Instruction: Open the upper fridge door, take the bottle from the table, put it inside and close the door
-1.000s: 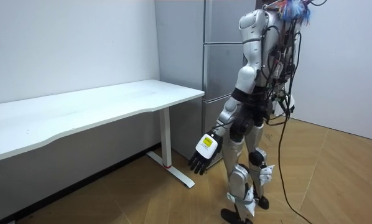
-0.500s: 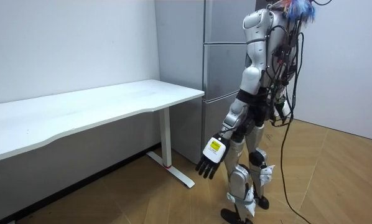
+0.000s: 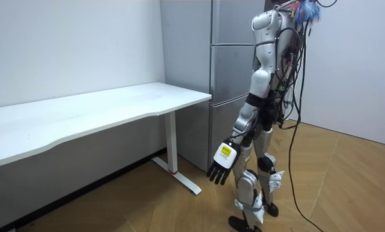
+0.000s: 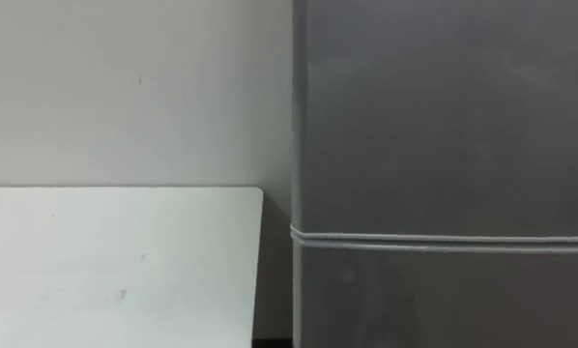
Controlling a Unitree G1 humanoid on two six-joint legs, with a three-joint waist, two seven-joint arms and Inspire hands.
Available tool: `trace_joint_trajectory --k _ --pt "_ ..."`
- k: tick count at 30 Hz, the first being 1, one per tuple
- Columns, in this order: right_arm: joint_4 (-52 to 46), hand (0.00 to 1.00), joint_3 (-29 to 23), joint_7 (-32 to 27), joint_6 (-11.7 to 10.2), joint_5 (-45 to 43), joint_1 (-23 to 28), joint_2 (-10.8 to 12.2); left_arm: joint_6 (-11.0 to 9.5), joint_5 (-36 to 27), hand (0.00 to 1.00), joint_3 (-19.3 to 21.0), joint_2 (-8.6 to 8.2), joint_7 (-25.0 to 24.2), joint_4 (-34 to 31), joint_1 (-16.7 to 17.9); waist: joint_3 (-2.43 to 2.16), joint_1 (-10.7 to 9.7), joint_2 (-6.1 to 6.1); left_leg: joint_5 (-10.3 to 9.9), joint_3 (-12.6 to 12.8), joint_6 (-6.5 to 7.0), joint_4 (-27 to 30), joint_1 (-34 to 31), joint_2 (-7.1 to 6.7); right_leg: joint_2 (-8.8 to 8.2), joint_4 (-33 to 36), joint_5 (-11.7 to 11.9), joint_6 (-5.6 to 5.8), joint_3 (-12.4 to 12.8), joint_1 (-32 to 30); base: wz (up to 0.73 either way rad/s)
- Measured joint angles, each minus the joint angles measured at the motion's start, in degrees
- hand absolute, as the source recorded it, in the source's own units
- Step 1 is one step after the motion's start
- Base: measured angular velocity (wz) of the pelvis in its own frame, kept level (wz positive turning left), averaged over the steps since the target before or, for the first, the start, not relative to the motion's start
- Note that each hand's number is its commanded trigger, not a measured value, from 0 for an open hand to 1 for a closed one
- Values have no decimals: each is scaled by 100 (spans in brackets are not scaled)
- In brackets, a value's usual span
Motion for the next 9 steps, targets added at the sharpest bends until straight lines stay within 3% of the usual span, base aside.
trace_joint_trajectory --k 9 --pt "119 0 363 598 116 -111 -26 -3 0 -164 0 -300 25 2 0 -63 28 -9 29 -3 -37 -1 -5 -40 -6 2 -2 0 0 -30 2 1"
